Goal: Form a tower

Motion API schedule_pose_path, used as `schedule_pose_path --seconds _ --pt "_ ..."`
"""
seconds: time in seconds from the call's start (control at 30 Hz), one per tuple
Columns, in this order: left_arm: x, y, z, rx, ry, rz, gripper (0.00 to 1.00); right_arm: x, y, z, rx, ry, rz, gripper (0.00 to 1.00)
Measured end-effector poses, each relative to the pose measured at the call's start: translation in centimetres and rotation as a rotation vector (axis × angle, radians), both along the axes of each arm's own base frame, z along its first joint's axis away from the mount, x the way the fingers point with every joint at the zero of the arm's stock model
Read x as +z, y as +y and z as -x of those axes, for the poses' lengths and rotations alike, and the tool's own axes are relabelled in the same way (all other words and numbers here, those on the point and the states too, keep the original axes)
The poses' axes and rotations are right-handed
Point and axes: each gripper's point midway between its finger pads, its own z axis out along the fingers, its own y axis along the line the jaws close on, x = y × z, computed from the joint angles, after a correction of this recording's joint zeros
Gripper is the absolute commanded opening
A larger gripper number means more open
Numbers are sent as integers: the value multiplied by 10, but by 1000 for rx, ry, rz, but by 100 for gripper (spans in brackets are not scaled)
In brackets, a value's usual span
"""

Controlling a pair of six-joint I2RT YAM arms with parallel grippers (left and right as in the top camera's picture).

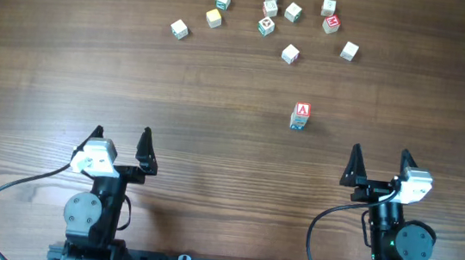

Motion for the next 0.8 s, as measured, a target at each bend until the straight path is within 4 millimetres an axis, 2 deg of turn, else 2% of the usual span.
schedule_pose_path --seconds 0.23,0.5,0.8 --pt "0 0 0 0 0 0 100 -1 0 0 0 2 32 100" --pt "0 0 0 0 0 0 100 -14 0 -3 4 58 92 100" --pt "0 0 0 0 0 0 100 -15 0 -3 4 62 98 100"
